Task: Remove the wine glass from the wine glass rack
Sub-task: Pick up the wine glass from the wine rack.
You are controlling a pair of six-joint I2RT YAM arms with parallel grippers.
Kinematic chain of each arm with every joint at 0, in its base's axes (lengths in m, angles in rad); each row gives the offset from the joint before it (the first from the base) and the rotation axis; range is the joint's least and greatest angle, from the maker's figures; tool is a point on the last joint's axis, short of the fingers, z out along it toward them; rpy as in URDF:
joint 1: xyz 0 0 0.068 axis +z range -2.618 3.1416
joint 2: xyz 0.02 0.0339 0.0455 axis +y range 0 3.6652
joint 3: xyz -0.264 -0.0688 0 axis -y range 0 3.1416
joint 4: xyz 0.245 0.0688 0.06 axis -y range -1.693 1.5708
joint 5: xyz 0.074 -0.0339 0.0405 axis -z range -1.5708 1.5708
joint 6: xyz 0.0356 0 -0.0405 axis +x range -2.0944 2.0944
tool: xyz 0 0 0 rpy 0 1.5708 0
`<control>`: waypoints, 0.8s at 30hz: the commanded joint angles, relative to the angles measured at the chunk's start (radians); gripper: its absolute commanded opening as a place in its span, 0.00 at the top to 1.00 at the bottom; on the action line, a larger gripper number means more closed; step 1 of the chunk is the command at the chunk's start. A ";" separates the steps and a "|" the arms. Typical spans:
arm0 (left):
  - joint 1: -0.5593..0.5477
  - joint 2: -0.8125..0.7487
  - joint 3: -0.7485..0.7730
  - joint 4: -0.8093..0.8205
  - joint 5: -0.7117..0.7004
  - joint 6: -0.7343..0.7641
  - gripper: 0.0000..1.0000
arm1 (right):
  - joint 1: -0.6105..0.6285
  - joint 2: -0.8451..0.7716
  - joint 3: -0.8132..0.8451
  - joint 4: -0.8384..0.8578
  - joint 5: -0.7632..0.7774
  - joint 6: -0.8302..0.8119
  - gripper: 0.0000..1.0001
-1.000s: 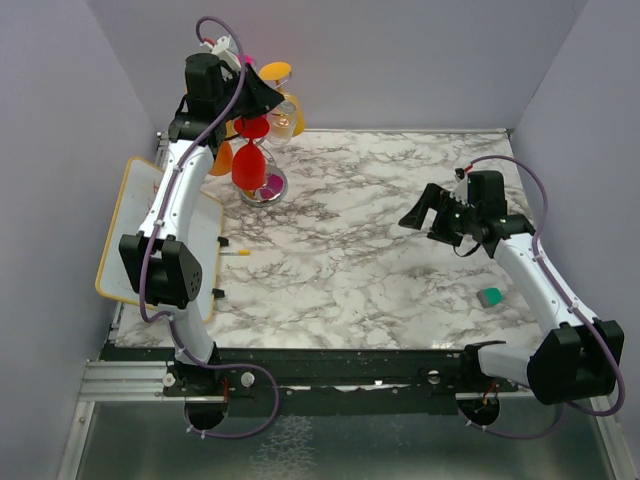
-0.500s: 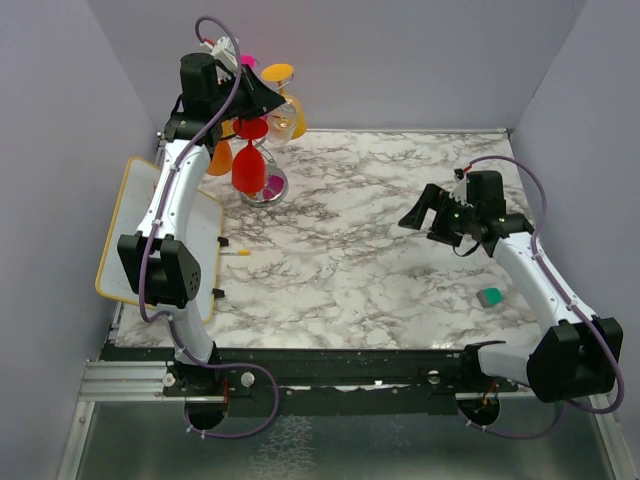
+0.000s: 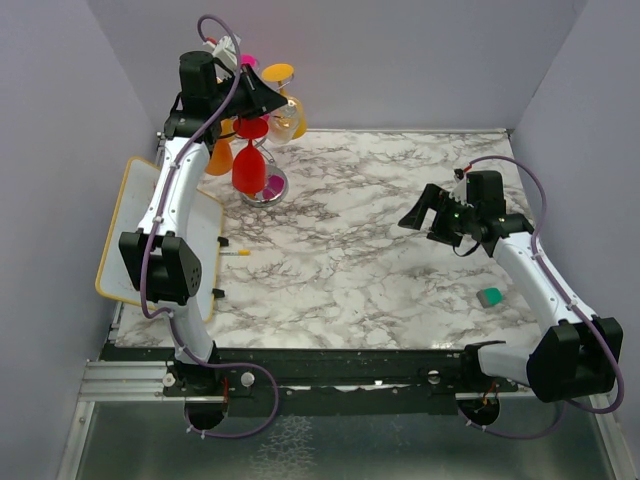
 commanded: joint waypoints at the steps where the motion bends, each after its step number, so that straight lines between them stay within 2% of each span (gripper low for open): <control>1: 0.019 -0.005 0.015 -0.031 0.038 0.011 1.00 | -0.008 0.009 -0.007 -0.011 -0.010 0.005 0.00; 7: 0.024 0.004 0.019 -0.031 0.046 0.014 1.00 | -0.007 0.011 -0.004 -0.008 -0.015 0.011 0.00; 11: 0.024 0.016 0.020 -0.039 0.043 0.034 1.00 | -0.007 0.023 0.008 0.098 -0.187 0.048 0.00; 13: 0.024 0.017 0.020 -0.040 0.039 0.039 1.00 | -0.005 0.039 0.029 0.242 -0.317 0.125 0.01; 14: 0.024 0.018 0.020 -0.039 0.036 0.041 1.00 | -0.002 0.053 0.042 0.368 -0.357 0.186 0.02; 16: 0.024 0.018 0.020 -0.039 0.029 0.045 1.00 | 0.010 0.088 0.088 0.542 -0.370 0.307 0.05; 19: 0.024 0.016 0.018 -0.039 0.017 0.052 1.00 | 0.056 0.211 0.228 0.691 -0.364 0.425 0.08; 24: 0.024 0.022 0.017 -0.034 0.016 0.048 1.00 | 0.180 0.471 0.574 0.703 -0.241 0.471 0.10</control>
